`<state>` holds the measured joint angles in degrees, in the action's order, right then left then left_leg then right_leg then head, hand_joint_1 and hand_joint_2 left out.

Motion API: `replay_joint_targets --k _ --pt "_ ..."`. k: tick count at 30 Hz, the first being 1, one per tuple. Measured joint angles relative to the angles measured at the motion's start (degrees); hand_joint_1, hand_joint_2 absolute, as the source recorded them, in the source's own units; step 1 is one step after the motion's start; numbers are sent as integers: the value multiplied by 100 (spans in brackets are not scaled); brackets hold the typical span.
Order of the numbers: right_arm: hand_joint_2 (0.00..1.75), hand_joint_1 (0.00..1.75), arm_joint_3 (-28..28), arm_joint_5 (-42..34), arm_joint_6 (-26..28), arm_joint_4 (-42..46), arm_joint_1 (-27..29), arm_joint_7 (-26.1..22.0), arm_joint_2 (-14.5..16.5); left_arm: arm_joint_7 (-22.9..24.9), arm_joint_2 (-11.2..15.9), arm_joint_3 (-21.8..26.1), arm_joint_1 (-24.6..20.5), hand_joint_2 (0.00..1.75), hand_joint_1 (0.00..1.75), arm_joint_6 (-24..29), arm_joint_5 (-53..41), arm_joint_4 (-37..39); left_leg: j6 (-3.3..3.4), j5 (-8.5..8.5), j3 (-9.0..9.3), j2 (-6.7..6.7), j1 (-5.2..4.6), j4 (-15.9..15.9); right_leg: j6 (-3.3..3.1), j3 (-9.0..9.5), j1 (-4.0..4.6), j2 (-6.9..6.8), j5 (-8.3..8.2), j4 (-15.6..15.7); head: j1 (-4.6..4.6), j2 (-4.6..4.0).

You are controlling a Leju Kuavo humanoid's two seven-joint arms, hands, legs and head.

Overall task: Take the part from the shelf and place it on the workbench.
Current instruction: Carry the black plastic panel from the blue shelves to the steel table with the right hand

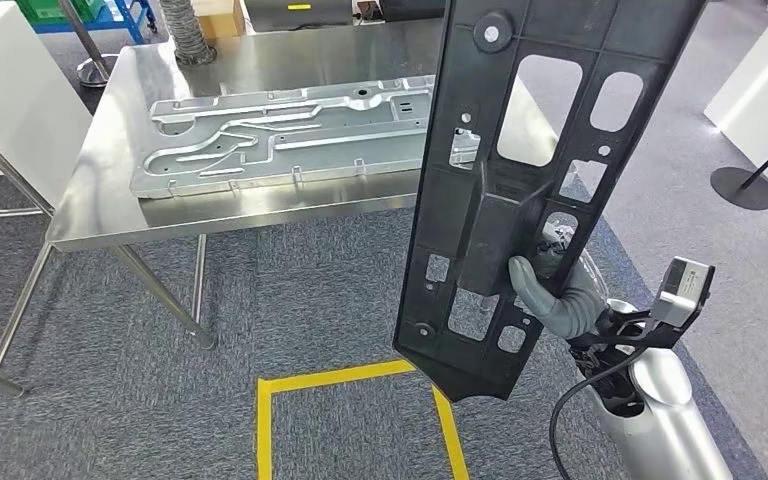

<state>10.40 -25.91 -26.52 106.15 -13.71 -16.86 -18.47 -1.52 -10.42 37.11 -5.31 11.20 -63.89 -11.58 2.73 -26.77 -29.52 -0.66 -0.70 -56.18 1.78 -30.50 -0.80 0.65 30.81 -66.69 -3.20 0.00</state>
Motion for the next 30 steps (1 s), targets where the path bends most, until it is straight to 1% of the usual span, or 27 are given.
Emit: replay_joint_targets --k 2,3,4,5,6,7,8,9,10,11,12,13,14,15,16,17,18,19,20,21,22,24,25,26,28,29,30 --pt "175 175 -1 2 -12 -3 10 -1 5 1 -8 1 30 175 0 6 2 0 -6 -106 127 1 25 33 54 -529 -23 -6 259 -553 1 0" --pt "175 175 -1 2 -13 -5 17 1 7 1 -13 1 47 175 0 8 3 0 -24 -176 198 -6 43 35 83 -745 -42 -10 397 -671 1 0" --pt "175 175 0 3 -12 -5 22 2 9 0 -16 1 62 175 0 9 4 0 -47 -251 281 -16 64 35 119 -886 -62 -16 459 -641 1 0" --pt "175 175 0 3 -10 -6 25 3 10 0 -19 1 74 175 0 10 5 0 -76 -337 384 -27 90 34 163 -954 -86 -27 388 -450 1 0" --pt "175 175 0 3 -10 -7 26 3 11 -1 -21 1 85 175 0 10 4 0 -112 -435 496 -34 117 33 217 -965 -114 -47 162 -133 1 0" --pt "175 175 0 3 -10 -9 30 3 13 -1 -22 1 102 175 0 10 4 0 -152 -537 600 -36 134 36 256 -945 -142 -92 -250 199 1 0" --pt "175 175 3 3 -12 -21 28 2 16 -1 -22 1 112 175 0 11 4 2 -194 -639 696 -34 143 33 253 -946 -147 -141 -594 478 1 0" --pt "175 175 6 5 -12 -31 29 7 21 -1 -21 1 112 175 0 13 2 4 -239 -722 755 -23 136 45 205 -951 -144 -176 -862 634 0 0" --pt "175 175 6 6 -9 -39 30 16 26 -3 -17 1 110 175 0 14 -5 7 -281 -771 807 -8 128 63 129 -962 -132 -193 -986 679 1 0" --pt "175 175 0 5 -6 -43 18 29 29 -5 -14 -1 96 175 0 13 -15 9 -320 -763 822 5 124 26 45 -966 -112 -179 -914 679 1 0" --pt "175 175 -9 3 -2 -37 4 45 30 -8 -11 -2 81 175 0 10 -26 9 -353 -702 776 16 125 -79 -22 -929 -114 -155 -871 672 0 0" --pt "175 175 -20 -3 4 -29 -16 57 29 -11 -8 -4 73 175 0 0 -39 9 -380 -585 655 23 133 -349 -68 -863 -114 -140 -798 689 1 0" --pt "175 175 -27 -8 7 -21 -33 65 29 -12 -8 -5 60 175 0 -10 -47 9 -400 -480 434 26 139 -730 -107 -778 -112 -134 -732 712 -1 0" --pt "175 175 -30 -11 9 -15 -33 68 29 -14 -7 -5 48 175 0 -20 -51 9 -414 -460 160 28 141 -1146 -138 -671 -110 -130 -662 740 -3 0" --pt "175 175 -31 -13 11 -10 -18 67 29 -17 -7 -5 33 175 0 -29 -52 9 -424 -551 -129 30 139 -1533 -157 -553 -101 -131 -582 769 -3 0" --pt "175 175 -30 -12 10 -8 1 63 29 -23 -8 -4 14 175 0 -32 -46 9 -425 -768 -379 31 136 -1780 -170 -437 -93 -131 -504 794 -3 0" --pt "175 175 -27 -12 5 -8 17 58 31 -34 -8 -4 -5 175 0 -33 -40 9 -419 -1040 -578 31 131 -1901 -178 -307 -84 -128 -420 817 -3 0" --pt "175 175 -25 -10 1 -8 26 51 32 -46 -9 -4 -23 175 0 -32 -33 9 -405 -1275 -717 31 128 -1888 -183 -166 -74 -122 -330 837 -3 0" --pt "175 175 -22 -8 -3 -8 26 47 33 -58 -9 -4 -33 175 0 -31 -27 9 -377 -1388 -805 31 125 -1755 -183 -15 -62 -115 -235 855 -3 0" --pt "175 175 -20 -5 -4 -8 25 44 33 -68 -9 -4 -37 175 0 -29 -23 9 -334 -1298 -855 31 115 -1519 -180 142 -50 -108 -133 870 -3 0" --pt "175 175 -20 -2 -1 -9 25 44 33 -74 -9 -4 -34 175 0 -28 -19 9 -273 -922 -887 35 97 -1210 -174 277 -42 -102 -34 886 -2 0" --pt "175 175 -15 5 5 -19 22 49 39 -78 -9 -3 -29 175 0 -25 -8 9 -170 10 -926 33 20 -624 -128 503 -18 -72 168 894 -2 0" --pt "175 175 -13 9 7 -21 20 53 43 -74 -9 -3 -36 175 0 -24 -5 9 -138 305 -918 26 -10 -462 -95 605 -13 -55 247 892 -2 0" --pt "175 175 -12 12 4 -19 11 54 46 -65 -10 -2 -48 175 0 -22 -6 9 -121 365 -877 17 -30 -388 -53 688 -5 -38 278 859 -2 0" --pt "175 175 -14 14 1 0 -42 55 49 -43 -12 -2 -71 175 0 -20 -10 8 -76 271 -679 4 -22 -352 9 682 -17 -35 197 603 -1 0" --pt "175 175 -17 11 1 9 -78 52 49 -33 -13 -1 -68 175 0 -16 -9 8 -45 226 -575 6 -17 -322 28 525 -25 -40 105 315 -1 0" --pt "175 175 -19 10 4 15 -106 53 49 -28 -14 -1 -60 175 0 -12 -8 8 -20 175 -479 6 -13 -294 35 286 -30 -45 69 -41 -1 0"
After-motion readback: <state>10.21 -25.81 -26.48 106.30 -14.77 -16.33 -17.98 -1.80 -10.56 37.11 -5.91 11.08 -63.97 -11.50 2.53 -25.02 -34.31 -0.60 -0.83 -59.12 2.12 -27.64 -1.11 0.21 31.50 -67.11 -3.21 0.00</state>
